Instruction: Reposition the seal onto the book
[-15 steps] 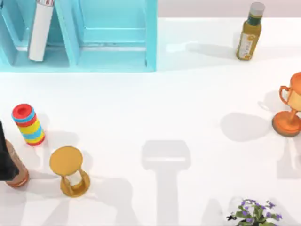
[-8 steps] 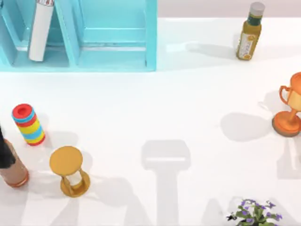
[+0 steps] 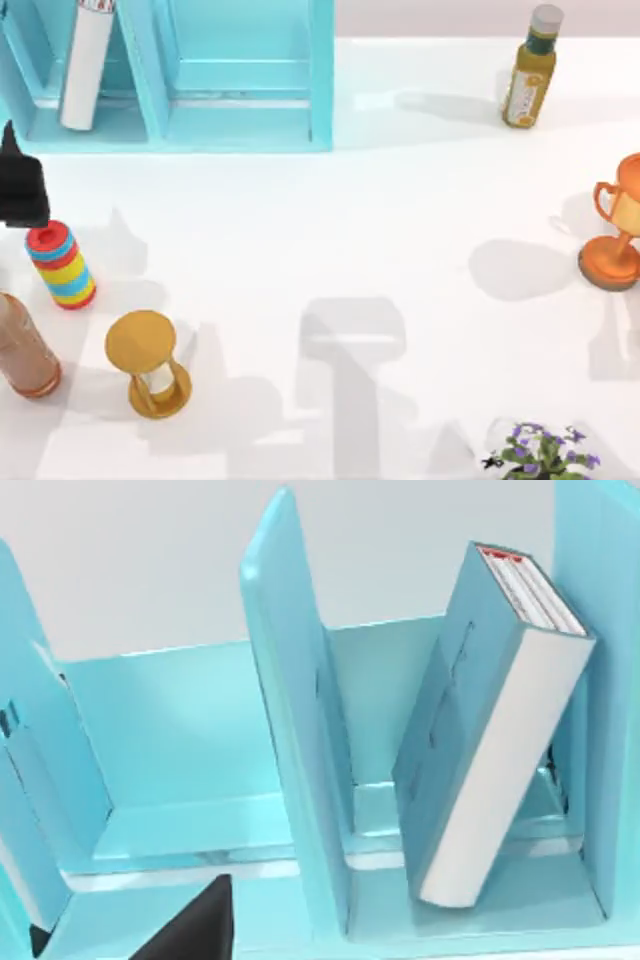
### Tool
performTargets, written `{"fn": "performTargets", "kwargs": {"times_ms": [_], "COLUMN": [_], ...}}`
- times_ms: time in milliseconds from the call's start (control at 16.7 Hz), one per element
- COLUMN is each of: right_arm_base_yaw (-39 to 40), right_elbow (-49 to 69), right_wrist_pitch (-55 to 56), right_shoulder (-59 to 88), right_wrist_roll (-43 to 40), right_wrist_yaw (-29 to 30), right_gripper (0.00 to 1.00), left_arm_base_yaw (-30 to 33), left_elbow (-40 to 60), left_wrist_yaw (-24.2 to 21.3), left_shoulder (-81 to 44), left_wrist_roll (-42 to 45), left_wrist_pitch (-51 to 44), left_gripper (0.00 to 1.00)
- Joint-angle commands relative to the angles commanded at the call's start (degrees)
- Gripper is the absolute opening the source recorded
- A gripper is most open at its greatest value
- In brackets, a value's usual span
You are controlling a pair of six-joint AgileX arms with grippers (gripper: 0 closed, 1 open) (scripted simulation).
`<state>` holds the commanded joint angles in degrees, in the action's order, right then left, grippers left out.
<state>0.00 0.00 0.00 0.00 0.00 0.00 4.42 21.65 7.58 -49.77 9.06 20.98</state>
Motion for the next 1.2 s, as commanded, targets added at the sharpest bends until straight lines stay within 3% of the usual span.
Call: {"fn": "performTargets", "kwargs": {"times_ms": [360, 600, 840, 1200], "right_arm_base_yaw": [0.00, 0.00, 0.00, 0.00], "right_elbow": [0.00, 0.00, 0.00, 0.00], "right_wrist_pitch": [0.00, 0.00, 0.00, 0.00], "right_shoulder": [0.00, 0.00, 0.00, 0.00], "right_wrist_roll": [0.00, 0.00, 0.00, 0.00], "right_wrist_yaw": [0.00, 0.00, 0.00, 0.00], "right_gripper": [1.00, 1.00, 1.00, 1.00], "left_arm_base_yaw": [3.07, 4.65, 5.47, 5.24], "left_elbow": [13.67, 20.58, 24.29, 24.37], "left_wrist_yaw": [4.45, 6.68, 7.90, 7.95], "left_shoulder": [-33.81, -49.95, -58.16, -58.82], "left_wrist_roll": [5.72, 8.62, 10.19, 10.28], "left_wrist_pitch": [13.22, 19.90, 23.52, 23.77], "left_gripper": [1.00, 1.00, 1.00, 1.00]}}
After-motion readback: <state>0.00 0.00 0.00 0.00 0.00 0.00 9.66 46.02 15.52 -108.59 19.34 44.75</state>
